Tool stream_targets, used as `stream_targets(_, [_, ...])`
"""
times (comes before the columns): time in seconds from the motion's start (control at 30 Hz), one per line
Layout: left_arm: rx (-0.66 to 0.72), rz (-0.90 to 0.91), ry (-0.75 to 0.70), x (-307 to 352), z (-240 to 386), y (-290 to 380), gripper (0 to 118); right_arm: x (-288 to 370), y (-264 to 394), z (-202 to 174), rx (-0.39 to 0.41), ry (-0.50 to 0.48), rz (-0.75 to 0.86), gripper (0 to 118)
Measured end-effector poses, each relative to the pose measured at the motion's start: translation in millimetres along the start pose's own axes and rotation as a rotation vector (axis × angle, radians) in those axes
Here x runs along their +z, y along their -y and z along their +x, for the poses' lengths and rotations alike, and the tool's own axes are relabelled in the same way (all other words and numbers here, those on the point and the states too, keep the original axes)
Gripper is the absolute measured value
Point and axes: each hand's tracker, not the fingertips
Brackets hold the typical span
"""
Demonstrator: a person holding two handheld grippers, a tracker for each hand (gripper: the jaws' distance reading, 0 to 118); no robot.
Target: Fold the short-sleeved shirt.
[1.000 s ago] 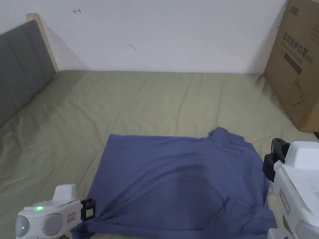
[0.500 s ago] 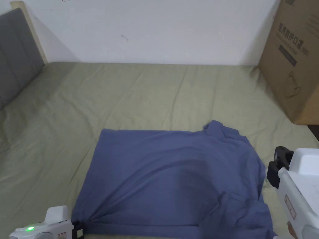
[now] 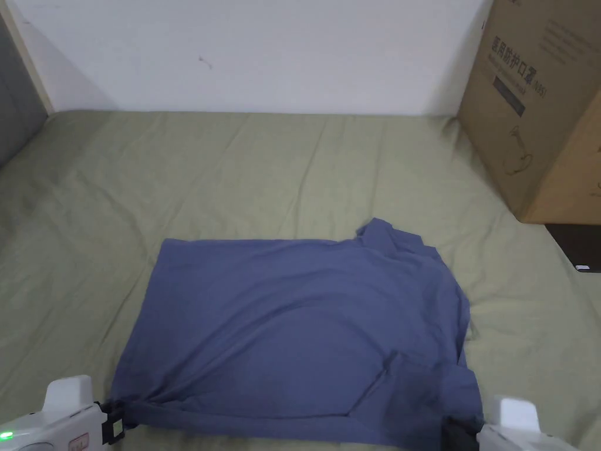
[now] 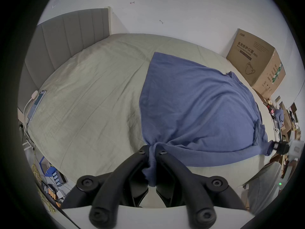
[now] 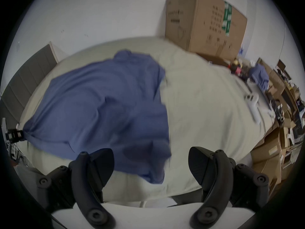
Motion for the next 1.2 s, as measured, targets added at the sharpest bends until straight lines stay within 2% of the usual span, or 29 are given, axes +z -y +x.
stream_targets(0.07, [-0.002, -0.001, 0.0, 1.1, 1.4, -0.5, 4, 3.2, 8.7, -9.8, -0.022, -0.001, -0.013, 77])
stream_targets(0.1, [-0.004, -0.001, -0.003, 1.2, 1.4, -0.2, 4, 3.7, 11.1, -13.7, -0.024, -0.003, -0.018, 66])
stream_targets(0.2, [-0.003, -0.009, -0.008, -0.1, 2.1, 1.2, 4, -2.8, 13.7, -8.8, -0.047, -0.039, -0.021, 7])
stream_targets(0.23, [-0.001, -0.01, -0.012, -0.5, 1.8, 2.2, 4, -2.3, 13.0, -9.1, -0.046, -0.05, -0.012, 3])
stream_targets(0.3, [0.011, -0.012, -0.011, -2.9, 0.2, 3.6, 4, 1.1, 9.0, -12.7, -0.009, -0.022, 0.004, 3])
stream_targets(0.47, [0.051, 0.003, 0.008, 3.8, -4.0, -5.9, 4, 38.8, -10.2, -13.5, -0.032, -0.052, 0.098, 3])
stream_targets(0.7, [0.059, 0.089, 0.032, 10.5, 3.7, -60.5, 4, 63.8, -77.3, -23.8, 0.005, -0.066, 0.267, 3])
stream_targets(0.93, [0.009, 0.088, 0.006, -36.3, 24.0, -123.4, 4, 4.2, -144.7, -20.9, 0.034, -0.052, 0.268, 3])
stream_targets(1.2, [-0.068, -0.061, -0.051, -142.0, 34.9, -151.2, 4, -93.1, -174.4, -23.5, 0.011, 0.0, 0.109, 3])
